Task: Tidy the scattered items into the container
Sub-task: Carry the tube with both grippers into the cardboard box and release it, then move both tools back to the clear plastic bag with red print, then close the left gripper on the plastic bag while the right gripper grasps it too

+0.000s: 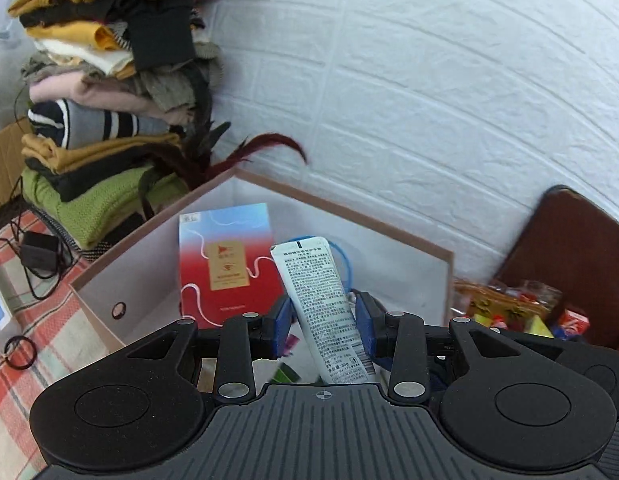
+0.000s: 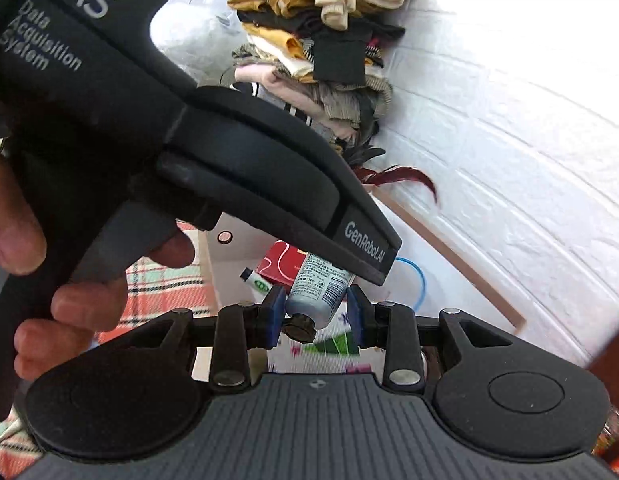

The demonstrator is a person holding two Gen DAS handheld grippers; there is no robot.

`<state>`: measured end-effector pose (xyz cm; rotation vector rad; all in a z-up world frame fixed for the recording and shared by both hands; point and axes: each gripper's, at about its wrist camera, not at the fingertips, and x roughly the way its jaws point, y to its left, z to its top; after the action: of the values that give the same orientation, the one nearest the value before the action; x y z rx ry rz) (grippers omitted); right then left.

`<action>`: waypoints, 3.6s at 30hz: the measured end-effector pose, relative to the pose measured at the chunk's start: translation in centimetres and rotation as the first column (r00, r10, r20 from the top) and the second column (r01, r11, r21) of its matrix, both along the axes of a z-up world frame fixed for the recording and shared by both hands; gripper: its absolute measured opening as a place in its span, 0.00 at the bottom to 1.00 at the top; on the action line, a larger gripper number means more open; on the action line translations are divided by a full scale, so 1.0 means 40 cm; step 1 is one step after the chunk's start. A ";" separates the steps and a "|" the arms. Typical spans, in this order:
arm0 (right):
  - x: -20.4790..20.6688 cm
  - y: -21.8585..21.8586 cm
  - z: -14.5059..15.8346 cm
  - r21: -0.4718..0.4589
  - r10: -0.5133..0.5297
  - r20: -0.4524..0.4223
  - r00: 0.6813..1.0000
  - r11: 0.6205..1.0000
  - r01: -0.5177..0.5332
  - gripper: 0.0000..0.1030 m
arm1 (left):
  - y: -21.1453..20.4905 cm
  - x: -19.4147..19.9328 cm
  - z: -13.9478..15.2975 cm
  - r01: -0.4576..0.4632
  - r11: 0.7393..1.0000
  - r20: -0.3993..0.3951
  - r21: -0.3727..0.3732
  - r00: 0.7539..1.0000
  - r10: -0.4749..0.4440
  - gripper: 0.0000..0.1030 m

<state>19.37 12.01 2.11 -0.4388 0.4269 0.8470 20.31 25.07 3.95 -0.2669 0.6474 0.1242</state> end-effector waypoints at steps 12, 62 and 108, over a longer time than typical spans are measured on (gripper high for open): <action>0.048 -0.003 -0.094 -0.025 -0.046 -0.074 0.996 0.999 0.044 0.66 | 0.045 -0.016 -0.083 -0.034 0.999 0.020 0.023 0.999 0.033 0.98; -0.207 -0.672 -0.309 0.131 -0.609 -0.212 0.764 0.757 0.640 0.98 | -0.532 -0.199 -0.285 0.349 0.935 -0.076 0.060 0.936 -0.344 0.97; -0.162 -0.694 -0.316 0.080 -0.524 -0.300 0.797 0.819 0.569 0.03 | -0.596 -0.056 -0.361 0.514 0.840 -0.125 -0.172 0.835 -0.536 0.27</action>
<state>12.89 -15.77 -10.52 -0.0264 0.6869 0.3610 18.07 1.25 -10.51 -0.1973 0.8797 -0.4369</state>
